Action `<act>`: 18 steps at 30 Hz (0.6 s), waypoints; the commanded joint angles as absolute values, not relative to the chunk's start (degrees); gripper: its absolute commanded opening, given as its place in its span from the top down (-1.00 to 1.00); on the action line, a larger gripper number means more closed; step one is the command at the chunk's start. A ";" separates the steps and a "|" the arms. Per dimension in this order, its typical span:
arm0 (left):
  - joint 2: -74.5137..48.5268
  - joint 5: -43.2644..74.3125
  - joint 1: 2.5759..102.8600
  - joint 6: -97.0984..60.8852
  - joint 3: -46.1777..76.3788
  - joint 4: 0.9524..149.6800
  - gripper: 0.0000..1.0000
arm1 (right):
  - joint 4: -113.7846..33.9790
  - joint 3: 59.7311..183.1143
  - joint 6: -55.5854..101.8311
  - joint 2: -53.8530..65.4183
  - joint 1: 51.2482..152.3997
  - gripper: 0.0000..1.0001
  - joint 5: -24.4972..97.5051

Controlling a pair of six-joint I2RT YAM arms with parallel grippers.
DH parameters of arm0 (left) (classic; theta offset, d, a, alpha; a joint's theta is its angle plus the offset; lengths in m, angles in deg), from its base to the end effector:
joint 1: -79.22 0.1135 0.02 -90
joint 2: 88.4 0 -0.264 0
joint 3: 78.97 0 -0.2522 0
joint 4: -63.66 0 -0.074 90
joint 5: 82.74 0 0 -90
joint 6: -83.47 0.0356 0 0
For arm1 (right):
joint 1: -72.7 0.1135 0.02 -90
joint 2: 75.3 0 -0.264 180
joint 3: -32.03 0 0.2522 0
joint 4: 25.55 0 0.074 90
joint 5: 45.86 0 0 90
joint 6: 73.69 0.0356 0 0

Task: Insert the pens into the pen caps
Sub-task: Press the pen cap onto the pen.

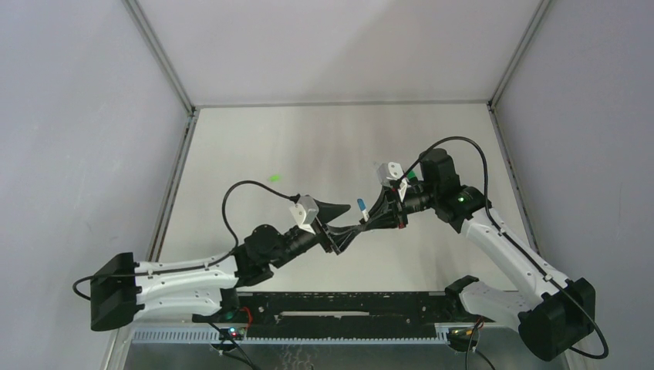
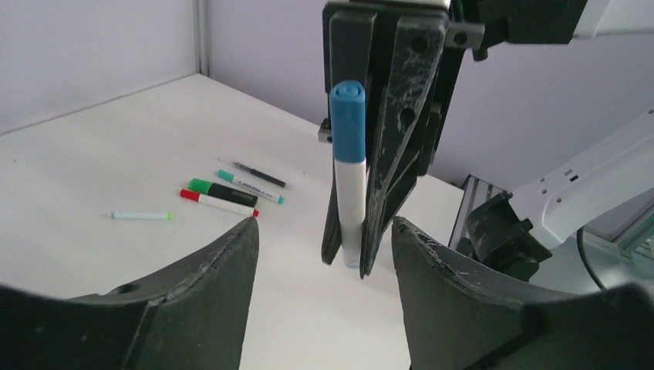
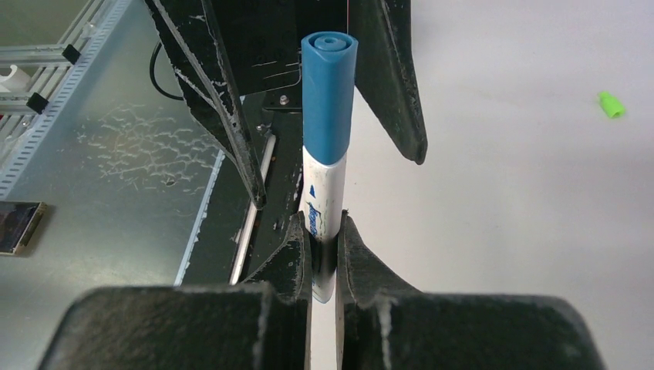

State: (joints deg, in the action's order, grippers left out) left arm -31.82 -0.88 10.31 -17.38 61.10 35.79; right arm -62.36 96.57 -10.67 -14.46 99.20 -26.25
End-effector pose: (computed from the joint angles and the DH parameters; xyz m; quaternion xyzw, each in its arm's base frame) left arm 0.0851 -0.2066 0.2828 0.2592 0.5801 -0.4597 0.6205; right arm 0.1775 0.1260 0.3134 -0.5685 0.5182 0.5051 0.3914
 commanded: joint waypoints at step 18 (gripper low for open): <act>-24.65 0.94 11.16 -18.07 54.60 23.92 0.50 | -61.98 98.41 -11.25 -14.21 99.96 0.93 -27.06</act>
State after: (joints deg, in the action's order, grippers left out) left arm -25.22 0.56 10.84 -17.66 58.47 27.03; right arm -62.33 96.55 -10.63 -14.33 99.48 -26.11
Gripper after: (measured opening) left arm 0.320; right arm 0.109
